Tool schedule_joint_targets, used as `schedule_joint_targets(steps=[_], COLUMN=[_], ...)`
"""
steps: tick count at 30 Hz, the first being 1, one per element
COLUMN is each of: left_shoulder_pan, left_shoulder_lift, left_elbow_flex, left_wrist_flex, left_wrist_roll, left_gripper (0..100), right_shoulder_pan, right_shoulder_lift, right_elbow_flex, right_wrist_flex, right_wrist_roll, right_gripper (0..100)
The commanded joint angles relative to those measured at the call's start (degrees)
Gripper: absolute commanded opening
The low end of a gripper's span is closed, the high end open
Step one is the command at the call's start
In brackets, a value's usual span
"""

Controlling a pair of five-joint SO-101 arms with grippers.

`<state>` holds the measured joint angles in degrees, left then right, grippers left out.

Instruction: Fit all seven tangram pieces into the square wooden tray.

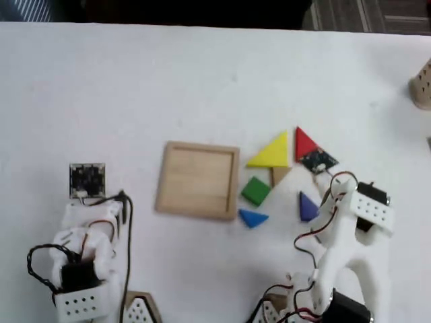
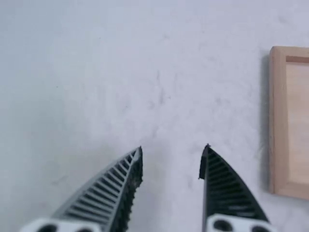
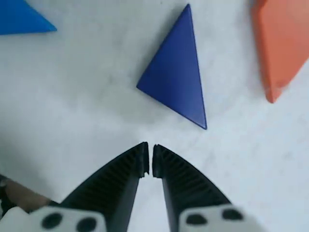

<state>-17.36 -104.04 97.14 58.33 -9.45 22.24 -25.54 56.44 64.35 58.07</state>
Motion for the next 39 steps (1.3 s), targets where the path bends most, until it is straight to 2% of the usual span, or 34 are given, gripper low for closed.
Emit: schedule_joint_targets(steps=[1,4,6,10,17,21,30,33,39], left_shoulder_pan=[-0.5,-0.5,-0.5,-0.5,-0.5,-0.5,-0.5,-0.5,-0.5], left_shoulder_lift=[-0.6,-0.6,-0.6,-0.6,-0.6,-0.6,-0.6,-0.6,-0.6], left_elbow_flex=[-0.2,-0.2,-0.2,-0.2,-0.2,-0.2,-0.2,-0.2,-0.2], left_wrist_flex=[-1.6,-1.6,-1.6,-1.6,-1.7,-1.8,-1.8,-1.8,-1.8], left_wrist_roll=[0.3,0.3,0.3,0.3,0.2,0.2,0.0,0.0,0.0], left_gripper=[21,21,21,21,21,21,21,21,21], right_shoulder_pan=[-1.5,-3.5,-3.9,-5.8,-14.7,-15.4,-15.3,-13.5,-13.3], right_shoulder_lift=[1.2,5.4,7.9,9.7,10.0,10.0,9.7,9.6,10.1], right_elbow_flex=[1.6,2.5,1.6,-2.3,-4.7,-8.5,-13.4,-15.5,-16.3], right_wrist_flex=[-5.3,-11.9,-15.6,-15.5,-15.6,-15.9,-15.5,-11.5,-6.1], right_wrist_roll=[1.0,-1.3,-7.3,-12.9,-20.8,-25.4,-26.5,-25.8,-19.3], right_gripper=[1.8,1.8,1.8,1.8,1.8,1.8,1.9,2.4,19.5])
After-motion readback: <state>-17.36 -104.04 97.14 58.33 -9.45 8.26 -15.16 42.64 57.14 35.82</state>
